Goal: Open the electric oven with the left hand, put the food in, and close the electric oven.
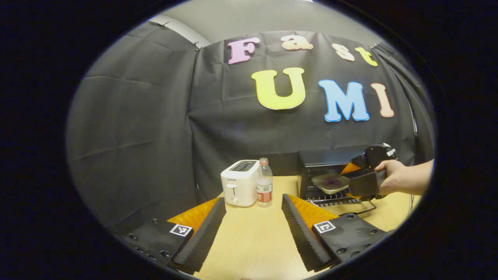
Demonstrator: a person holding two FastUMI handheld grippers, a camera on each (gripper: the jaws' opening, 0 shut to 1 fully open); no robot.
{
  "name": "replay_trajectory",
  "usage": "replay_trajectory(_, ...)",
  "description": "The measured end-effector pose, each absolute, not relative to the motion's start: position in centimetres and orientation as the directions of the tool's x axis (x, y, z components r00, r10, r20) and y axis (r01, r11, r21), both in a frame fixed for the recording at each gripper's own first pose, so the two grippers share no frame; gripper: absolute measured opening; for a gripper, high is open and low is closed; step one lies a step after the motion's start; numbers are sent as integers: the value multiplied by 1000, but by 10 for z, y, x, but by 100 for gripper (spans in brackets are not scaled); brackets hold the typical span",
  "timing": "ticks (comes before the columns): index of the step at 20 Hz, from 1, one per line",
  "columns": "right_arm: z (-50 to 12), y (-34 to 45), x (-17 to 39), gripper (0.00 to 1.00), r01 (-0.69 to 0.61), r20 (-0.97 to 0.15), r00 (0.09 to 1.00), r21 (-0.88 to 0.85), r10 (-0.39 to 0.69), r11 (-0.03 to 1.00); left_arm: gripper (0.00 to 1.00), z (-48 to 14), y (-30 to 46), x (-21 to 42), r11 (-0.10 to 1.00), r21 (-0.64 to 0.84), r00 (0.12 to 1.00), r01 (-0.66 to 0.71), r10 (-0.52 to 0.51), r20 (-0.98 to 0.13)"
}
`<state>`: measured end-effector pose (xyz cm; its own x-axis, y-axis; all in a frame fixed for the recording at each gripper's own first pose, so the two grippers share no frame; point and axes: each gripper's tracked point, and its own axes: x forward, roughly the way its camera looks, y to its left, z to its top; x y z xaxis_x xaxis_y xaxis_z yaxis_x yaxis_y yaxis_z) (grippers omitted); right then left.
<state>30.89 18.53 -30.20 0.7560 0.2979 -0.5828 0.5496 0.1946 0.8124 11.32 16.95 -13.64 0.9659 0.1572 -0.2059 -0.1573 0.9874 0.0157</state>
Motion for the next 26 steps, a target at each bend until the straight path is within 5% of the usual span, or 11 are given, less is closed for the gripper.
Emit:
replay_trajectory(5,-275,172,270,97,484,-545,759,838,356,250,91,-131,133,120,995,-11,977,-97,93,-190)
replay_trajectory(6,-269,167,261,97,460,-535,763,844,363,277,100,-132,124,121,997,-17,979,-81,76,-190)
replay_trajectory(14,-231,99,197,98,220,-472,816,788,334,575,100,-157,43,127,995,-83,967,51,-71,-245)
replay_trajectory(25,-201,-11,128,97,13,-358,924,386,137,922,98,-252,-64,134,955,-223,846,193,-278,-456)
replay_trajectory(26,-197,-22,123,98,13,-337,935,333,106,943,91,-264,-74,136,948,-249,826,200,-299,-478)
